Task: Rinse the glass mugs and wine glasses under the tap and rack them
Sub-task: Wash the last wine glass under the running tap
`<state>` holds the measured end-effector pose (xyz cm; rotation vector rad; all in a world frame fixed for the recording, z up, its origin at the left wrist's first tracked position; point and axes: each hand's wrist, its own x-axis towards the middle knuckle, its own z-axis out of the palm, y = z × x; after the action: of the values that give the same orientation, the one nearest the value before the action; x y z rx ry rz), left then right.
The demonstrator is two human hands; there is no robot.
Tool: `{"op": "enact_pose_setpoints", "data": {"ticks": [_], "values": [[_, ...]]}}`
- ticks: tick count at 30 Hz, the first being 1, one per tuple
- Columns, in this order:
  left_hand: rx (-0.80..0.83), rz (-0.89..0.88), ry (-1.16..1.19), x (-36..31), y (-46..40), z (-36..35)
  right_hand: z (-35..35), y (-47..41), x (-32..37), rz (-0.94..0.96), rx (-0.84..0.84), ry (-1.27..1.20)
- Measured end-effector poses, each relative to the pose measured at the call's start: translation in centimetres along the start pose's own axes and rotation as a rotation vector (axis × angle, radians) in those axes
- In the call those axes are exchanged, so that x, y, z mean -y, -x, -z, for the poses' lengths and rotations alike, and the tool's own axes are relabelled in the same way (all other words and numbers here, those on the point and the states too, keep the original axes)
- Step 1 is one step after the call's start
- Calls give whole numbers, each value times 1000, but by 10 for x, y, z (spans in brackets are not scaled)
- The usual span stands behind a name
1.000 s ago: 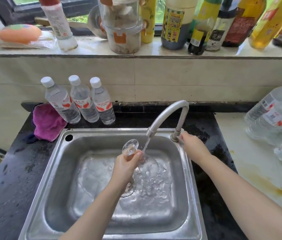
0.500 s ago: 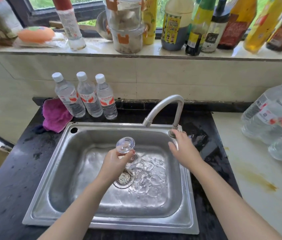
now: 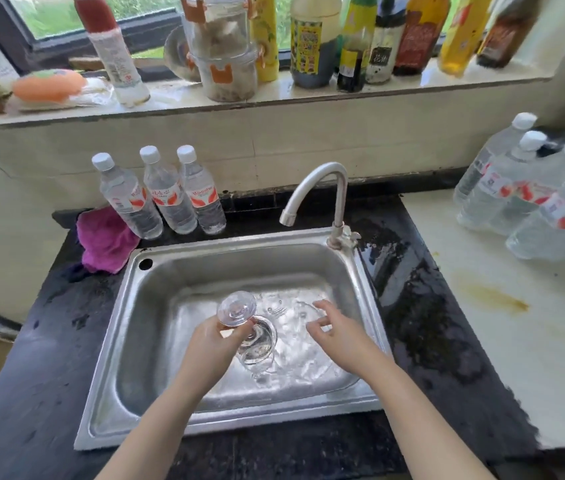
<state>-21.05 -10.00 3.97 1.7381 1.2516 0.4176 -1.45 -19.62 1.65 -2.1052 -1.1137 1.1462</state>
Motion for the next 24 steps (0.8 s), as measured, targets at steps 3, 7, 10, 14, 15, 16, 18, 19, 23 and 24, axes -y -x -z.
{"op": "enact_pose_setpoints", "data": {"ticks": [3,7,10,14,15,16,18,19,23,24], "values": [[82,-100,-55,-4,0,2,-6,25,-5,-61,-101,-48],[254,-221,-78,-9,5,-3,-27,75,-17,-180,-288,-129],[383,-296,-124,-9,17,-23,-51,126,-34,-268,-431,-219],[595,-390,-166,-19,55,-64,-86,199,-72,-445,-625,-163],[647,-421,-171,-24,68,-76,-94,218,-82,-494,-671,-163],[699,-439,-178,-28,82,-88,-102,237,-91,-537,-720,-180],[801,-459,-190,-38,112,-111,-115,275,-106,-601,-827,-235],[851,-471,-185,-42,128,-123,-121,295,-113,-629,-882,-262],[1026,-609,-240,-58,208,-176,-146,380,-142,-710,-1091,-380],[1070,-640,-249,-61,232,-191,-153,403,-150,-724,-1138,-412]]}}
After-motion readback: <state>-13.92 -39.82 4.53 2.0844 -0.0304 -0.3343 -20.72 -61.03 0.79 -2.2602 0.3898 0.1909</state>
